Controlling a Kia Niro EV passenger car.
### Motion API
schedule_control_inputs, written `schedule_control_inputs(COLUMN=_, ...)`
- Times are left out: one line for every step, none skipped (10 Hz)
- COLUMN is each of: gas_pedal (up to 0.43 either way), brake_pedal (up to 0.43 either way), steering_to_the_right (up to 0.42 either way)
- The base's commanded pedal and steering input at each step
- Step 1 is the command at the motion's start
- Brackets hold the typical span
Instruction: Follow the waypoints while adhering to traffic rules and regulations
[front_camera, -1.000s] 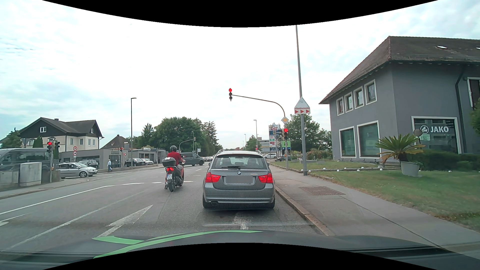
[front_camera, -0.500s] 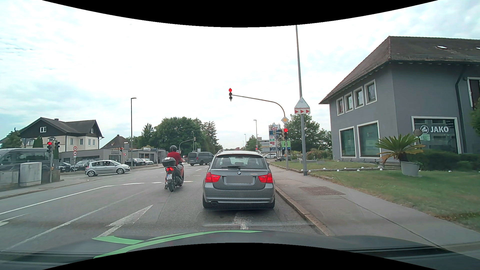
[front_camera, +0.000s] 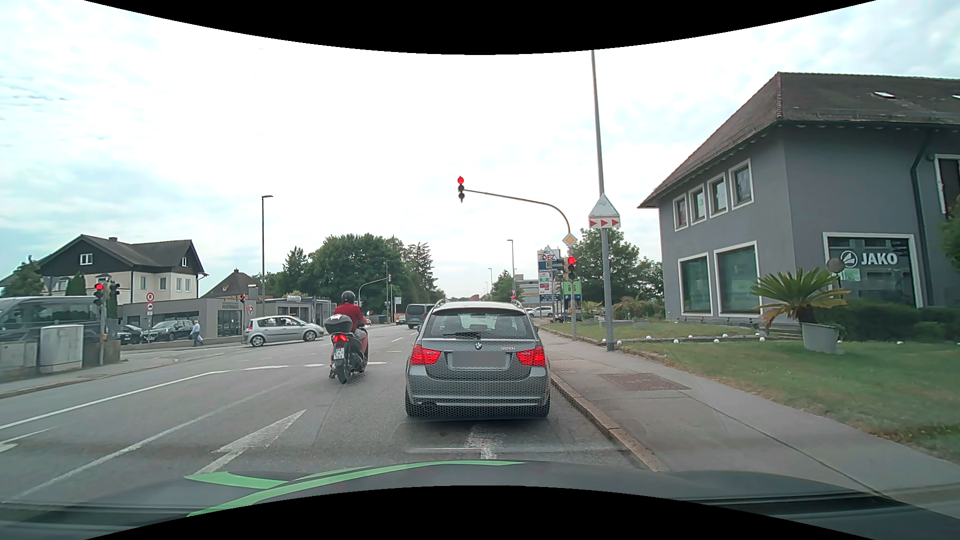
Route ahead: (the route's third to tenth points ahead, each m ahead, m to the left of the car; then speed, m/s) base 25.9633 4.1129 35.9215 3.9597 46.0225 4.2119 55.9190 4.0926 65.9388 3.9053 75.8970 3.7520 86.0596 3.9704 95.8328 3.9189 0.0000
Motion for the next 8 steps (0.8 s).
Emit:
schedule_control_inputs(gas_pedal=0.0, brake_pedal=0.372, steering_to_the_right=0.001)
schedule_control_inputs(gas_pedal=0.0, brake_pedal=0.378, steering_to_the_right=0.001)
schedule_control_inputs(gas_pedal=0.0, brake_pedal=0.378, steering_to_the_right=0.001)
schedule_control_inputs(gas_pedal=0.0, brake_pedal=0.378, steering_to_the_right=0.001)
schedule_control_inputs(gas_pedal=0.0, brake_pedal=0.378, steering_to_the_right=0.001)
schedule_control_inputs(gas_pedal=0.0, brake_pedal=0.378, steering_to_the_right=0.001)
schedule_control_inputs(gas_pedal=0.0, brake_pedal=0.378, steering_to_the_right=0.001)
schedule_control_inputs(gas_pedal=0.0, brake_pedal=0.378, steering_to_the_right=0.001)
